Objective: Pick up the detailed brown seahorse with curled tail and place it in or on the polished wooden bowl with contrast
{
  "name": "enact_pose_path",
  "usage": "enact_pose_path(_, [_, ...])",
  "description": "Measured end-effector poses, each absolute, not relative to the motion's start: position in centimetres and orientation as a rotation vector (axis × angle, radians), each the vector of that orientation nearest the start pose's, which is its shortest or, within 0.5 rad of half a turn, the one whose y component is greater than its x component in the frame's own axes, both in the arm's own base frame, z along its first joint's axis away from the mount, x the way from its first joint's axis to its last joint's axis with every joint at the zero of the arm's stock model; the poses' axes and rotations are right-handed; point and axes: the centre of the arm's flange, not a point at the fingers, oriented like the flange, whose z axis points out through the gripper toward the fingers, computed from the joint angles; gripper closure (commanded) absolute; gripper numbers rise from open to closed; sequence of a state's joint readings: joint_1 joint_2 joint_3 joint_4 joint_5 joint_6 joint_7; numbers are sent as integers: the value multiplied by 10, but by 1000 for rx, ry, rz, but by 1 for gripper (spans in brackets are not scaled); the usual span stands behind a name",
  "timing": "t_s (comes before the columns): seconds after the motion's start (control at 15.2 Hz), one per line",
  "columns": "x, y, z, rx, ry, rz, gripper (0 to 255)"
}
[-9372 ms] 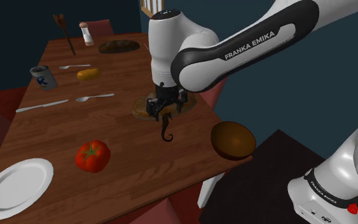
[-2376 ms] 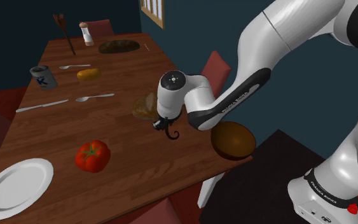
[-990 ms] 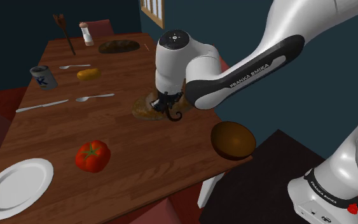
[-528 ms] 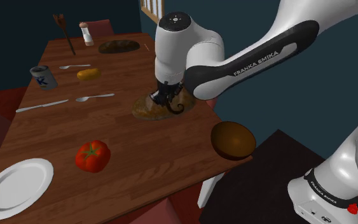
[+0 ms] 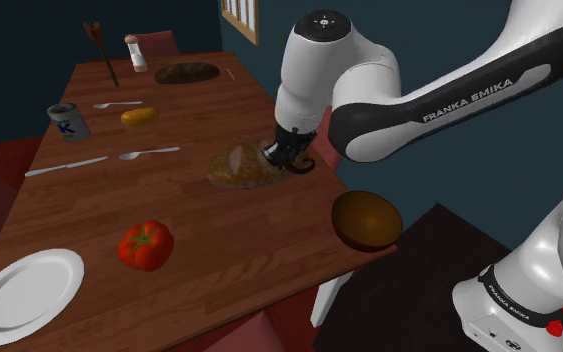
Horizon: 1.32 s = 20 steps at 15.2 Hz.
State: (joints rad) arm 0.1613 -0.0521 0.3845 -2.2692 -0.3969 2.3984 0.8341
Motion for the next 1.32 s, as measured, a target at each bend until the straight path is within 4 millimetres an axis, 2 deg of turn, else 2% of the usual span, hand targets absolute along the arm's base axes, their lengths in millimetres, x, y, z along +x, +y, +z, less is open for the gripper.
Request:
enact_pose_path(0.73, [328, 199, 393, -3228, 28, -542, 255])
enact_pose_path(0.79, [318, 194, 398, -3228, 27, -543, 255])
enact_pose_path(0.99, [284, 169, 395, -3229, 29, -543, 255])
enact_pose_path(1.12, [270, 161, 389, -3228, 28, -541, 255])
enact_pose_path(1.32, [264, 160, 375, -3228, 28, -540, 255])
